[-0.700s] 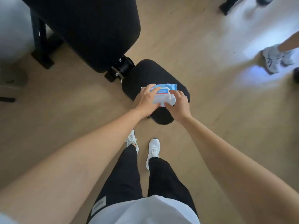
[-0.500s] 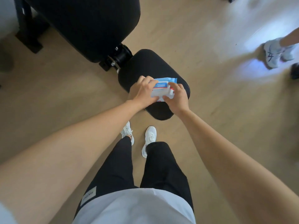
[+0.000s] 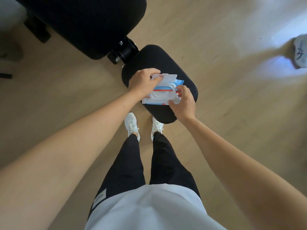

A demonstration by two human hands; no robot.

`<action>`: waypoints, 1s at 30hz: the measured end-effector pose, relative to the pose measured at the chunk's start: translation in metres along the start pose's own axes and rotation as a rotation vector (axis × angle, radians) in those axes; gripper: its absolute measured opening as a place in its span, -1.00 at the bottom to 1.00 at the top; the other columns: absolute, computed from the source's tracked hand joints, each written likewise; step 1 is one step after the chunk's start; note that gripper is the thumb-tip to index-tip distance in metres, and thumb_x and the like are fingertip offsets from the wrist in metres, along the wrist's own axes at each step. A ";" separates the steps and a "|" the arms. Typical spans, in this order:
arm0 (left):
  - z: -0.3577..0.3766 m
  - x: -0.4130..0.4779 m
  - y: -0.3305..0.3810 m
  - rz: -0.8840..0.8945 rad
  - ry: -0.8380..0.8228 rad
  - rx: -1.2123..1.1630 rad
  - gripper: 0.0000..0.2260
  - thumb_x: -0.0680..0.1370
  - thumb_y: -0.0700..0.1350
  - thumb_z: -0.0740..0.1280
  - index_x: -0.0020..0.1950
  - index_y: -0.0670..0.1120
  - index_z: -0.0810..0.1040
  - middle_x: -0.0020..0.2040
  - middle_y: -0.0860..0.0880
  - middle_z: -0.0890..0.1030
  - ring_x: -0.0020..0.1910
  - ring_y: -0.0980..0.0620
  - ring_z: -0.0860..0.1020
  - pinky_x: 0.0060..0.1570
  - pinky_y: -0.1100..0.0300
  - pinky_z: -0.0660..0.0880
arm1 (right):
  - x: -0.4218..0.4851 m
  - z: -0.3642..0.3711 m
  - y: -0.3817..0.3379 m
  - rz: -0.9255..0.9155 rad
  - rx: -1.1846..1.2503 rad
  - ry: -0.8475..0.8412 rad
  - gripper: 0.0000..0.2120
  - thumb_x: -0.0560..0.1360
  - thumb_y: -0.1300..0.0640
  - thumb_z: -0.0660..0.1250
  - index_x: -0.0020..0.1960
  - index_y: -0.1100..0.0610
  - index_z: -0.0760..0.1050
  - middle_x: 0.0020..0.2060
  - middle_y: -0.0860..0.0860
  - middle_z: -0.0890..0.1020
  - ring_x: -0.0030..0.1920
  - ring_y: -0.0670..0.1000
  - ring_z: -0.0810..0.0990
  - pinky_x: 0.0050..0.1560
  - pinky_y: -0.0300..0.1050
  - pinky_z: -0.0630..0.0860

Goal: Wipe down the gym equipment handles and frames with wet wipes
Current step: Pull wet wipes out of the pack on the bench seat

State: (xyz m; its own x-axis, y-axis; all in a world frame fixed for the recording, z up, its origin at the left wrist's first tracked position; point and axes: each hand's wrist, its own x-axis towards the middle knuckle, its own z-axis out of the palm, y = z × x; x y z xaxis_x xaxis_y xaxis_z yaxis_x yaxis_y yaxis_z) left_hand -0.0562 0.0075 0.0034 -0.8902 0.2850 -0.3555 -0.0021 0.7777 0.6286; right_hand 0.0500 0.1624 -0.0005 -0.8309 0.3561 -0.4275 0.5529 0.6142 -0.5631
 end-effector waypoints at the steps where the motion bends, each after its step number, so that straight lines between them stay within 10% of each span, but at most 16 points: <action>1: 0.001 0.001 0.000 -0.051 0.083 -0.005 -0.70 0.57 0.15 0.37 0.18 -0.01 0.60 0.06 0.02 0.66 -0.04 0.10 0.59 -0.18 0.24 0.49 | 0.000 -0.001 0.000 -0.001 0.025 -0.006 -0.53 0.44 0.12 0.53 0.27 0.07 0.43 0.19 -0.01 0.58 0.12 -0.01 0.56 0.06 -0.09 0.63; 6: 0.011 0.002 0.005 -0.233 0.268 -0.010 -0.73 0.51 0.05 0.47 -0.11 -0.04 0.42 -0.20 0.06 0.55 -0.25 0.07 0.47 -0.30 0.28 0.39 | -0.001 -0.008 0.008 -0.041 0.095 -0.041 -0.67 0.49 0.13 0.48 0.21 0.02 0.49 0.19 -0.03 0.57 0.13 -0.01 0.57 0.10 -0.03 0.66; 16: 0.043 -0.028 -0.009 0.025 0.022 0.057 -0.59 0.52 0.00 0.47 0.36 0.01 0.57 0.29 -0.06 0.49 0.25 -0.04 0.39 0.15 0.09 0.56 | -0.003 -0.012 0.004 -0.096 0.013 -0.086 -0.70 0.59 0.18 0.38 0.32 0.07 0.59 0.32 0.05 0.51 0.33 0.07 0.47 0.34 -0.05 0.50; 30: 0.050 -0.047 -0.012 -0.002 0.049 0.014 -0.72 0.49 0.01 0.52 0.18 0.05 0.62 0.34 -0.07 0.46 0.27 -0.07 0.38 0.09 0.11 0.60 | -0.006 0.016 -0.010 0.159 0.255 -0.049 -0.93 0.56 0.20 0.42 -0.01 0.09 0.68 0.27 -0.03 0.46 0.28 -0.03 0.42 0.37 -0.11 0.47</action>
State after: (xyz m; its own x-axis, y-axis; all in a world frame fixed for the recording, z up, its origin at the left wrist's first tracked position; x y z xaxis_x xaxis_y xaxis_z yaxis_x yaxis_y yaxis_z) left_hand 0.0087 0.0125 -0.0224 -0.9115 0.2559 -0.3220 0.0022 0.7859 0.6183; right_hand 0.0504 0.1430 -0.0034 -0.7322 0.3956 -0.5545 0.6786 0.3544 -0.6433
